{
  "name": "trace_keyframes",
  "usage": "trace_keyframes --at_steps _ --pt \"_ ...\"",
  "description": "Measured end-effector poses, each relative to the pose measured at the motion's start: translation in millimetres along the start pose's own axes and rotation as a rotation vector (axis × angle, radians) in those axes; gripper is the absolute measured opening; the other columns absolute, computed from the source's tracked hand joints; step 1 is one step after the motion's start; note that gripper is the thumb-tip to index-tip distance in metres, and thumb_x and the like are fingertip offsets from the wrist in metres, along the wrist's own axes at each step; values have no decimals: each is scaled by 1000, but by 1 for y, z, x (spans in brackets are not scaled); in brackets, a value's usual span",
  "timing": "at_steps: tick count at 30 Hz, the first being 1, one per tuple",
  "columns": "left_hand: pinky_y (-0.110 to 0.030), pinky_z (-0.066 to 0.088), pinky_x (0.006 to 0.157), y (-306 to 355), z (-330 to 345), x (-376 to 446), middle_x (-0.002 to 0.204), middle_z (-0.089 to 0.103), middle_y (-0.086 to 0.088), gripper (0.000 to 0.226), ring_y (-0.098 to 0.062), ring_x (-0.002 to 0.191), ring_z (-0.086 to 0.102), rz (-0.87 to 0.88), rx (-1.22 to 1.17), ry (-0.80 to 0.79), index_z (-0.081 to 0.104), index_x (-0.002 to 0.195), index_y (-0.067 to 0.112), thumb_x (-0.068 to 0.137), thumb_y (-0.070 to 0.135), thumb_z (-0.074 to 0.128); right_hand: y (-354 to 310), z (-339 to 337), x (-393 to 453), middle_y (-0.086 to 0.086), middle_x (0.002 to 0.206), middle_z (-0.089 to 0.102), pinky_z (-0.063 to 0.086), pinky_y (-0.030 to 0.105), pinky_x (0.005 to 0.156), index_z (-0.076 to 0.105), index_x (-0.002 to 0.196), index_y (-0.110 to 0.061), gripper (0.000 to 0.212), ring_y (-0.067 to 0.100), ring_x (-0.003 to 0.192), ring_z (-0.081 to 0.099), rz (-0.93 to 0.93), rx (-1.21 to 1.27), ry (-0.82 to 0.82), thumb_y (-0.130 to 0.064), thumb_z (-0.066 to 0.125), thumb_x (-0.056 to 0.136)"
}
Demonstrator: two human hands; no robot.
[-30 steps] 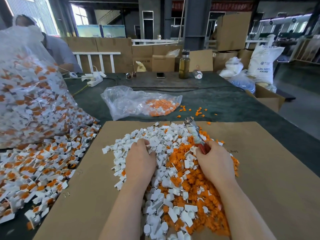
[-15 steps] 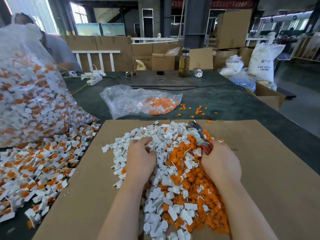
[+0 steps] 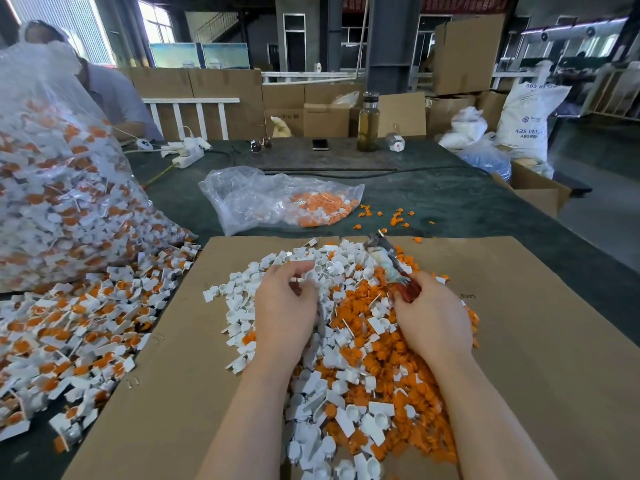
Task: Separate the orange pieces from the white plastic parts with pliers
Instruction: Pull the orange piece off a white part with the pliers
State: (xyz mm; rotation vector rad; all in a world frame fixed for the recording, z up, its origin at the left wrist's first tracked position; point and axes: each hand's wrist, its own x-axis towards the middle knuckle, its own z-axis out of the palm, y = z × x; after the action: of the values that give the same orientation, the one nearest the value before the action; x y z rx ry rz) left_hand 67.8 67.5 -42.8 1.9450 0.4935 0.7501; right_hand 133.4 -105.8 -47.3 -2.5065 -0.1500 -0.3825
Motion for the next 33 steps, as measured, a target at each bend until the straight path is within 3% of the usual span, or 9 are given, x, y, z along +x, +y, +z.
trace_keyframes --at_steps 3,6,11,14,19,22,26,28,33 --pt "-3 42 64 6 4 -3 107 59 17 27 10 77 58 41 -39 -9 66 111 34 94 13 62 -5 1 0 -17 74 52 32 17 52 65 107 -22 18 0 64 47 -20 252 6 -30 60 92" --pt "-6 44 60 11 10 -8 100 61 22 27 7 77 58 20 -83 -27 60 113 37 94 19 65 -12 3 -3 -15 86 60 37 14 60 65 109 -22 19 2 77 55 -20 416 -30 -27 64 91" --pt "-17 45 66 17 15 -12 100 63 18 24 -5 80 62 -8 -41 -43 60 107 34 92 16 65 -20 4 -10 -18 79 62 40 13 61 58 89 -33 12 -1 74 59 -82 526 -34 -27 68 88" --pt "-11 43 59 19 15 -13 97 64 17 21 -1 77 63 -47 -81 -70 62 103 35 92 17 64 -24 3 -14 -17 71 59 40 8 55 55 79 -37 19 -7 71 57 -146 555 -27 -26 68 88" --pt "-9 43 51 21 15 -14 77 65 11 21 4 58 56 -103 -206 -108 70 94 36 90 16 70 -28 6 -18 -15 75 62 41 6 60 65 95 -26 6 -5 73 58 -190 602 -49 -24 67 90" --pt "-19 46 55 23 15 -16 72 70 9 22 0 54 55 -133 -277 -124 75 88 39 90 17 71 -30 6 -20 -16 81 63 43 7 63 64 102 -27 11 -6 78 58 -197 610 -45 -24 66 91" --pt "-30 59 75 25 16 -18 87 74 9 22 -9 78 69 -150 -306 -129 75 89 39 85 17 76 -31 6 -21 -18 80 62 42 5 61 64 102 -27 13 -9 77 58 -191 620 -9 -25 67 90" --pt "-34 59 83 27 17 -19 84 73 12 20 -8 85 70 -156 -309 -124 74 86 38 83 18 78 -32 6 -21 -18 77 61 40 3 58 64 100 -26 11 -10 74 57 -188 617 10 -26 67 90" --pt "-44 59 86 30 20 -23 79 74 9 13 -17 84 72 -186 -377 -89 75 78 27 80 15 79 -33 4 -23 -20 72 59 39 3 57 62 95 -27 10 -12 72 57 -195 622 55 -24 69 88"
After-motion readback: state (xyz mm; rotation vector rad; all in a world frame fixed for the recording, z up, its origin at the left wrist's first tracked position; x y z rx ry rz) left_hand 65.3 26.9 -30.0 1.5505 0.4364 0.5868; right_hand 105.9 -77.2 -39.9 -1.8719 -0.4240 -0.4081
